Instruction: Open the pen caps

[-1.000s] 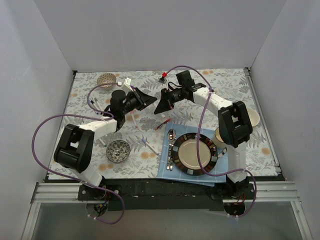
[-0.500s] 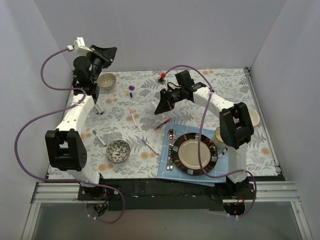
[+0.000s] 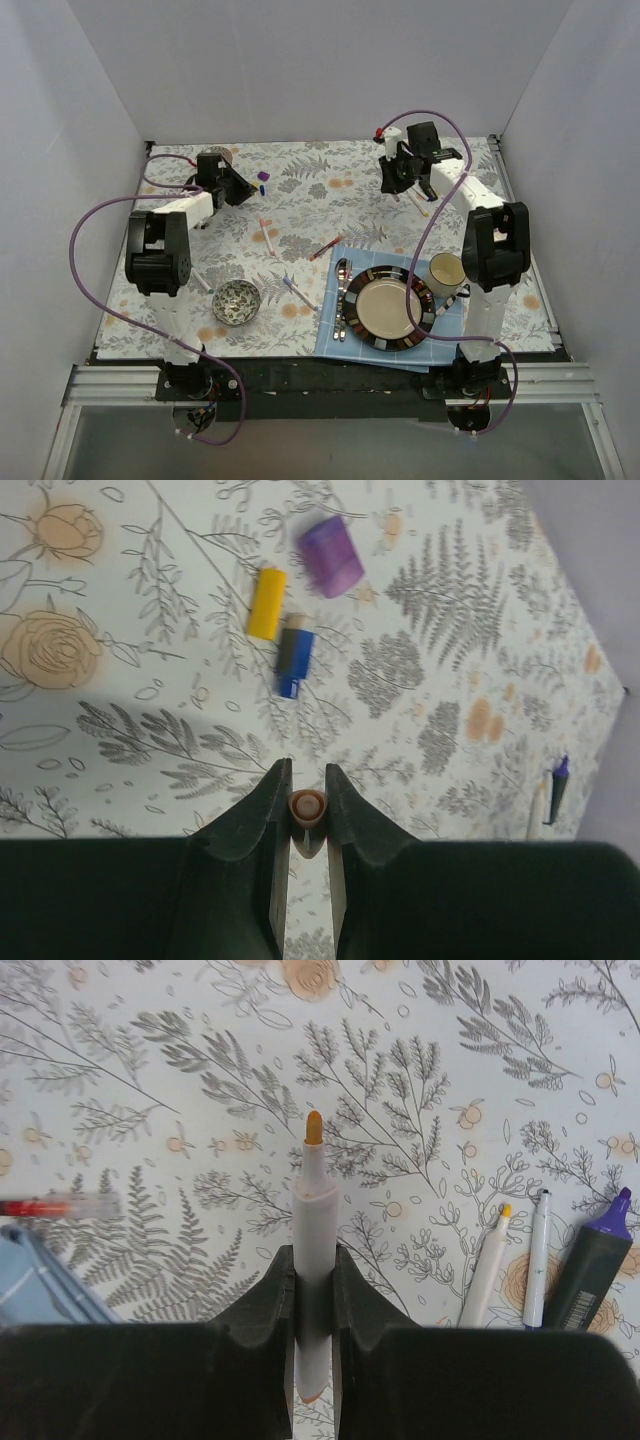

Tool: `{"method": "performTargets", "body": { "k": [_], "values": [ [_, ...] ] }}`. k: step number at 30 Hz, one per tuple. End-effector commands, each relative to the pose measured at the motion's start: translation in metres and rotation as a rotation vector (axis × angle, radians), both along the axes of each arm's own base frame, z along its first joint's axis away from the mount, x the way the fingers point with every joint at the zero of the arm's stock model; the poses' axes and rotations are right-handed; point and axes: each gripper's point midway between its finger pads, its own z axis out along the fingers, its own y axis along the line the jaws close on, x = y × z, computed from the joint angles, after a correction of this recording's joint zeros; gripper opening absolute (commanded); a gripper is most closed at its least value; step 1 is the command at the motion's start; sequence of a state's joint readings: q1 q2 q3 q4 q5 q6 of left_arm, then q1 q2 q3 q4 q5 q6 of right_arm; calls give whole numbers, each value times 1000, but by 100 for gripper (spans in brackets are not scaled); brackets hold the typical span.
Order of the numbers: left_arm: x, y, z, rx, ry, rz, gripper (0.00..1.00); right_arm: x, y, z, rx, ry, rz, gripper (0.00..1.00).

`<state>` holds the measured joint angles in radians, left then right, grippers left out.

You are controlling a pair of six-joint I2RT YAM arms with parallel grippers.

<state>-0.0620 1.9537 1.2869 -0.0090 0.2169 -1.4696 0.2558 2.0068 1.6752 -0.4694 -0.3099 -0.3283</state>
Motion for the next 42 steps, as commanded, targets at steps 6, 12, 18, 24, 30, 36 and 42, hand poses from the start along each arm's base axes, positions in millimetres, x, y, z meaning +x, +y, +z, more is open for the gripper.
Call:
{"method": "performTargets", "body": {
  "k": [6,12,18,24,30,36,42],
  "values": [
    [33,20,-33,138,82,38,9,15,-32,-40,-157,48,-46,3],
    [43,24,-35,156,73,54,37,22,-52,-53,-222,59,-92,7],
    [45,26,-7,175,20,45,58,27,-72,-68,-283,75,-140,23],
    [31,18,80,182,-169,-33,77,33,-86,-72,-319,71,-174,40],
    [-25,-1,155,133,-348,-153,89,35,-90,-42,-327,4,-172,42],
    [-104,-13,166,102,-415,-256,98,-32,-7,17,30,-106,339,51],
    [-167,-9,124,180,-374,-312,98,-133,53,37,239,-231,910,63]
  ]
}}
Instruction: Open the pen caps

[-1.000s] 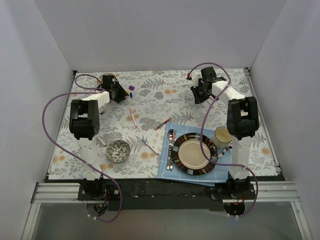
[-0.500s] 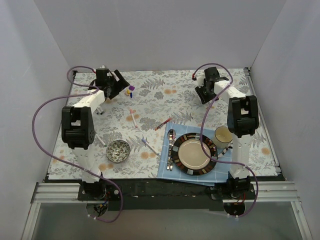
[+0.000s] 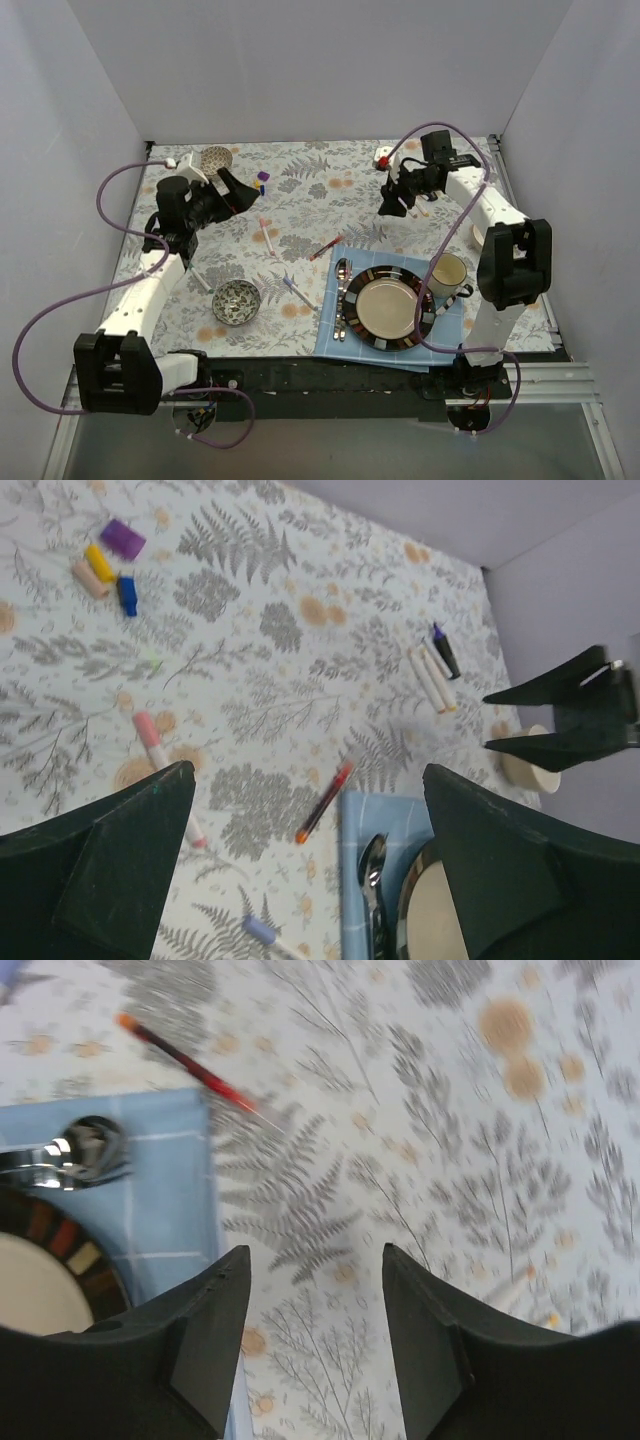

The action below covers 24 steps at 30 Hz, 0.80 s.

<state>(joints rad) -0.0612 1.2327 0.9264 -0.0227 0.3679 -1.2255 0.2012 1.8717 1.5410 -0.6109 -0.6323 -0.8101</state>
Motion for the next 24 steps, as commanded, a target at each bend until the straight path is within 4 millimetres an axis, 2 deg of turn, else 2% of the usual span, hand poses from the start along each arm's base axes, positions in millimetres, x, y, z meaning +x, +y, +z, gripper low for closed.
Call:
{"method": "performTargets", "body": {
  "k": [1,2,3,4,5,6,7,8,9,10,11,12,13,17,18,24],
  "values": [
    [-43,2,-27,95,11,-43,98,-82,59,18,184,-116,521,64],
    [-49,3,-34,106,25,-41,98,-86,61,11,132,-127,552,64],
    [-53,5,-37,115,23,-37,98,-94,76,8,102,-132,602,64],
    [-57,10,-49,135,42,-13,98,-98,82,-1,65,-140,642,64],
    [-61,13,-48,141,42,0,98,-101,81,-11,-12,-132,665,64],
    [-62,16,-48,154,44,13,98,-112,97,-14,-47,-144,720,64],
    [-61,19,-44,168,33,25,98,-115,103,-23,-82,-147,744,64],
    [-60,24,-40,178,19,53,98,-111,104,-31,-159,-162,748,64],
    [-59,27,-37,185,10,70,98,-113,121,-27,-187,-191,780,64],
    [-59,30,-34,192,4,86,98,-112,127,-39,-223,-174,792,64],
    [-59,35,-32,199,5,114,98,-113,127,-44,-270,-154,800,63],
    [-59,36,-30,201,-1,124,98,-115,137,-44,-282,-156,820,63],
    [-60,37,-28,201,-8,129,98,-107,147,-47,-296,-158,818,62],
    [-63,40,-20,201,-36,148,98,-100,160,-66,-411,-150,846,59],
    [-64,41,-17,203,-47,153,98,-108,162,-79,-438,-122,879,58],
    [-67,43,-9,201,-70,167,98,-105,171,-101,-534,-129,909,52]
  ]
}}
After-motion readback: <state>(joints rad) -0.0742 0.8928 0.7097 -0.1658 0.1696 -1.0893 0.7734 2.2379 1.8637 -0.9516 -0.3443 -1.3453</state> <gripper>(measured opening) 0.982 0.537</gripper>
